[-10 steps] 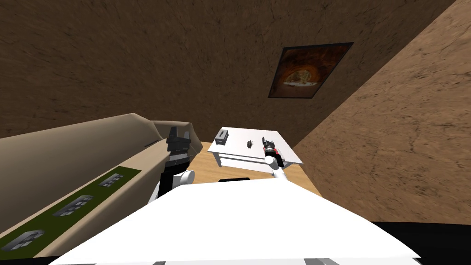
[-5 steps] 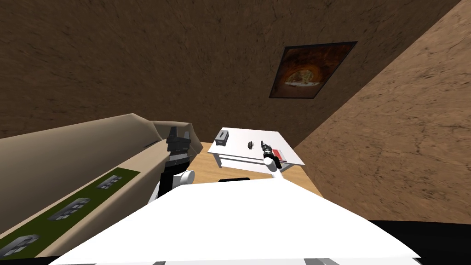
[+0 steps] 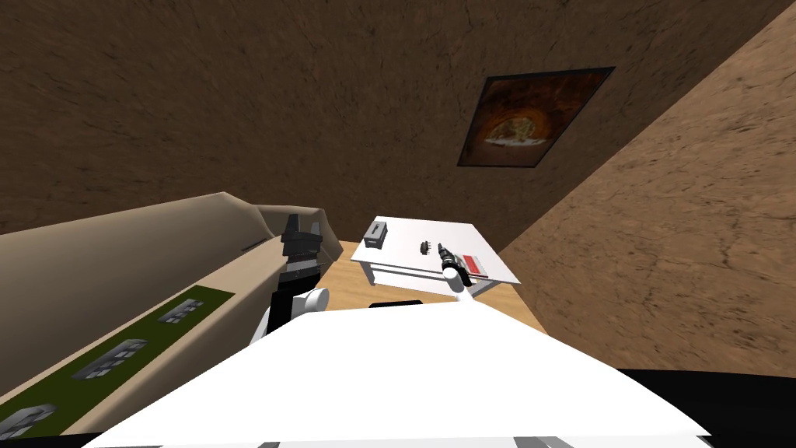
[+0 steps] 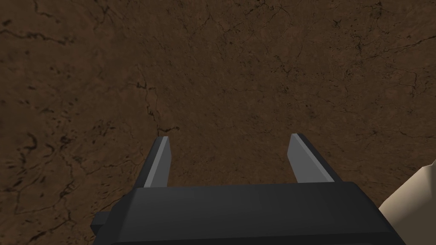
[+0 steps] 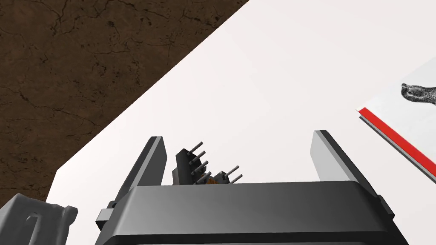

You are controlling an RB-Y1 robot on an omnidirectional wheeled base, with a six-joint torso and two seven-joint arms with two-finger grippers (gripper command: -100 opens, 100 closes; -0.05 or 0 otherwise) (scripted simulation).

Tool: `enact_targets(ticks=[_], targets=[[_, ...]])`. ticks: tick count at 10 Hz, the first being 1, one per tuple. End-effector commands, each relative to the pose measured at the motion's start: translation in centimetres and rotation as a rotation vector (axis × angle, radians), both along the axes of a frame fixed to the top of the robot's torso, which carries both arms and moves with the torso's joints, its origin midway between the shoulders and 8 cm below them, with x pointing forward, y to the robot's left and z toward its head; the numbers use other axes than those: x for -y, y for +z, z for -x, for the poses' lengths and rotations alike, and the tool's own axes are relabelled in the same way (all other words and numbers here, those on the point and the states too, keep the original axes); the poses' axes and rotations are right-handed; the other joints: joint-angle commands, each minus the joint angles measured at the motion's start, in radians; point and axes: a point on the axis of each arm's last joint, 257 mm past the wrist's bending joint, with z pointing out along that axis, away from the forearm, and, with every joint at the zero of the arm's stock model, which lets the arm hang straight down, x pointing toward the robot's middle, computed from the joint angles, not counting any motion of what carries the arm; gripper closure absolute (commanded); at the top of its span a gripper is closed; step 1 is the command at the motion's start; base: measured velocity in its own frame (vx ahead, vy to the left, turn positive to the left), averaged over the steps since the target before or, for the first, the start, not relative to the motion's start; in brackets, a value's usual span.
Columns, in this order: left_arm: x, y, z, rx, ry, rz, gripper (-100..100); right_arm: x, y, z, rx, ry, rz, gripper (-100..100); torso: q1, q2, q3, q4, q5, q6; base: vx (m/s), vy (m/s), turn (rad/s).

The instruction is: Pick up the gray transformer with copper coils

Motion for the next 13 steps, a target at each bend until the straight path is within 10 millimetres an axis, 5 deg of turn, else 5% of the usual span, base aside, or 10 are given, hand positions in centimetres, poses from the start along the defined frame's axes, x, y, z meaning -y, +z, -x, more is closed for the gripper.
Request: enact_targets(ticks=[1,8,11,12,13], targets=[[0.0,0.0,0.0,0.0,0.0,0.0,0,-0.2,-0.7,0.0,-0.012,0.0,-0.008,-100,0.0,0.0,0.0,0.0,0.0,0.0,0.02,-0.001,-0.003],[0.0,0.0,0.0,0.0,0.0,0.0,0,-5.3,-7.2,0.9,-0.109,-0.013,-0.239,-100,0.0,-0.002,-0.001,0.0,0.0,0.0,0.06,0.002,0.02],[0.0,0.0,0.0,0.0,0.0,0.0,0,-8.1,-7.9,0.6,-0.115,-0.004,-0.302,-100,0.0,0.0,0.0,0.0,0.0,0.0,0.066,-0.006,0.022],[0.0,0.0,0.0,0.0,0.0,0.0,0,-7.2,-7.7,0.7,-0.113,-0.009,-0.286,-100,0.0,-0.001,0.0,0.0,0.0,0.0,0.041,-0.004,0.012],[0.0,0.0,0.0,0.0,0.0,0.0,0,-7.4,-7.7,0.6,-0.114,-0.006,-0.288,0,0.0,0.001,0.0,0.0,0.0,0.0,0.007,0.0,-0.002]])
